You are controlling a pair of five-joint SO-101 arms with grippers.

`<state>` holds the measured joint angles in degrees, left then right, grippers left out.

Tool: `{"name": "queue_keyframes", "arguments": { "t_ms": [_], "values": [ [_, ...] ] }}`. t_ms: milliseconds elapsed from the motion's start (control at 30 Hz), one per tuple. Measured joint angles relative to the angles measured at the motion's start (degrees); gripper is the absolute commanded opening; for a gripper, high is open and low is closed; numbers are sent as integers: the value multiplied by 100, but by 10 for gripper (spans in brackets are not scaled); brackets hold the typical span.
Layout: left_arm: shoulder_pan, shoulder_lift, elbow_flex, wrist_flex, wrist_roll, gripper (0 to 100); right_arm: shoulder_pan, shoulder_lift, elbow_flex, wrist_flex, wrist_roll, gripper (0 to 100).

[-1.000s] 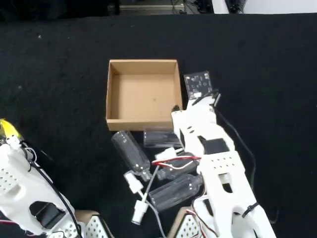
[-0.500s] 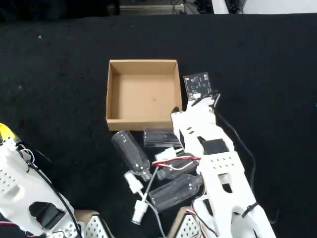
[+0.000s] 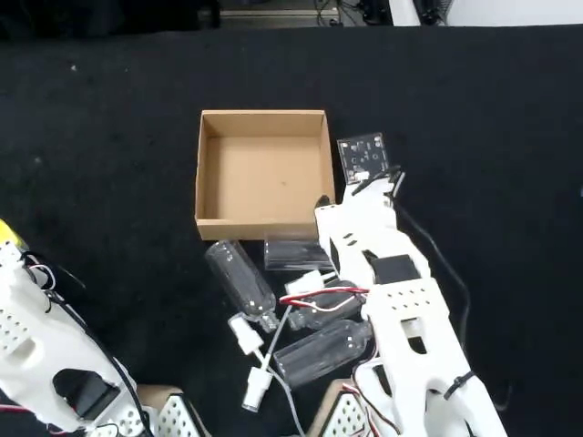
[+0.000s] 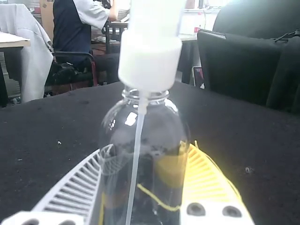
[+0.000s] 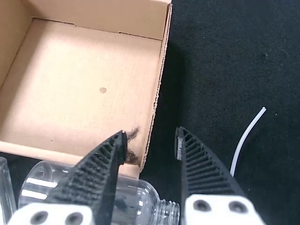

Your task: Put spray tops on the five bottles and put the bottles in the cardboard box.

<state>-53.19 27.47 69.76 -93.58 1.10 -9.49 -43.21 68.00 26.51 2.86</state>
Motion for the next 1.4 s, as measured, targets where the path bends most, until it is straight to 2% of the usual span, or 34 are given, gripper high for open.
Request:
{"name": "queue_keyframes", "arguments": {
  "t_ms": [400, 567, 833, 900, 1067, 1400],
  "values": [
    [0, 255, 0, 202, 0, 30, 0, 0, 0, 0, 0, 155],
    [0, 598, 0, -387, 0, 30, 0, 0, 0, 0, 0, 155],
    [0, 686, -9, -422, -9, 35, 0, 0, 0, 0, 0, 155],
    [0, 686, -9, -422, -9, 87, 0, 0, 0, 0, 0, 155],
    [-9, 686, -9, -422, -9, 294, 0, 0, 0, 0, 0, 155],
    [-18, 721, 167, -422, 0, 290, 0, 0, 0, 0, 0, 155]
  ]
}}
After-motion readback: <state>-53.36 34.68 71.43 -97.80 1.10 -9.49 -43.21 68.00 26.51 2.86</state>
